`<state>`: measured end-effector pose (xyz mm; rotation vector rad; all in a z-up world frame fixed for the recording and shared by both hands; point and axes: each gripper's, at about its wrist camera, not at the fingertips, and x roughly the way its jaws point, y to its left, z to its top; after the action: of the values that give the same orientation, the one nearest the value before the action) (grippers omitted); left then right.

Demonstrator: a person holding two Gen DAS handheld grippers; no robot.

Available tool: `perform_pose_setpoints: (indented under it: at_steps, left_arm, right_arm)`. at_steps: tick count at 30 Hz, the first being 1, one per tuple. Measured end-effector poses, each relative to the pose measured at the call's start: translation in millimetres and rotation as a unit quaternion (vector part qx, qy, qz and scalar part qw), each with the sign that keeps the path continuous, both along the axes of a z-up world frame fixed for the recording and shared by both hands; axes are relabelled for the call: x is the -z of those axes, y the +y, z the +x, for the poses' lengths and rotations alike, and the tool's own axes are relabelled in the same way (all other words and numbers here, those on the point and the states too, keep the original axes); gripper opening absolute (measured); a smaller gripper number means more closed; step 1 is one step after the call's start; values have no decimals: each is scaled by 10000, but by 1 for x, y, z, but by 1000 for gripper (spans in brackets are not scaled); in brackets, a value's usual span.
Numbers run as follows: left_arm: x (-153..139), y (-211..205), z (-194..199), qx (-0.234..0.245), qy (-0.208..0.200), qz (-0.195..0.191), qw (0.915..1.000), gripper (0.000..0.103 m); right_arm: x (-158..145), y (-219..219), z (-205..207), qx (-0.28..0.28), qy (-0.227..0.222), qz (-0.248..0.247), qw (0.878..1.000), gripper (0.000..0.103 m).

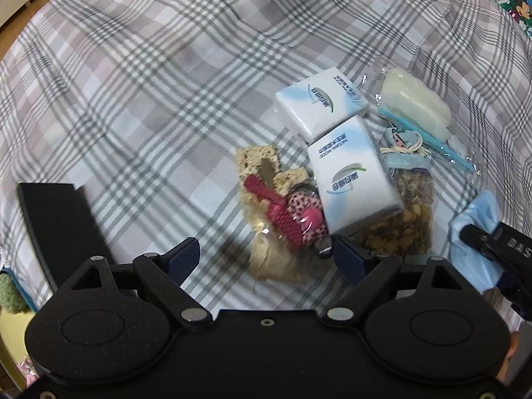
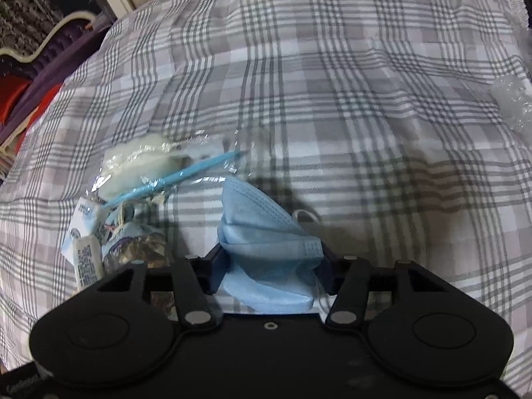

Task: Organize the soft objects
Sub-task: 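Grasp the beige lace pouch with pink ribbon with the left tool, then carry the lace pouch and blue mask over the gold tray with both tools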

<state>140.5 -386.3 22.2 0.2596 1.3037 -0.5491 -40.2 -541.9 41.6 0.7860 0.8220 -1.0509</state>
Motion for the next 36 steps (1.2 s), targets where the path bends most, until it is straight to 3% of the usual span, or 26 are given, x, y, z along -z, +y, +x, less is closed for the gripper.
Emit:
perform_pose_setpoints:
  at_steps: [11, 14, 15, 17, 21, 25, 36]
  left_arm:
    - [23, -20, 14, -70, 179, 49, 9998, 83]
    - [26, -22, 16, -76, 177, 33, 9998, 70]
    - [23, -21, 15, -105, 94, 28, 9999, 53]
    - [16, -18, 12, -99, 15, -32, 9999, 53]
    - [7, -5, 15, -256, 312, -224, 9989, 53]
    - [-7, 3, 5, -257, 165, -157, 9994, 53]
    - [-55, 31, -31, -110, 37, -473, 9988, 53]
  right_arm:
    - [-8, -2, -8, 64, -121, -284, 9995, 53]
    - [-8, -3, -9, 29, -138, -289, 9995, 53]
    - [-8, -4, -9, 29, -156, -285, 9995, 53]
    - [-8, -6, -12, 43, -206, -303, 9993, 53]
    - [-10, -7, -15, 146, -209, -411, 9988, 53]
    - [-14, -6, -18, 129, -266, -474, 9984, 53]
    - [-25, -1, -22, 86, -257, -717, 9971, 53]
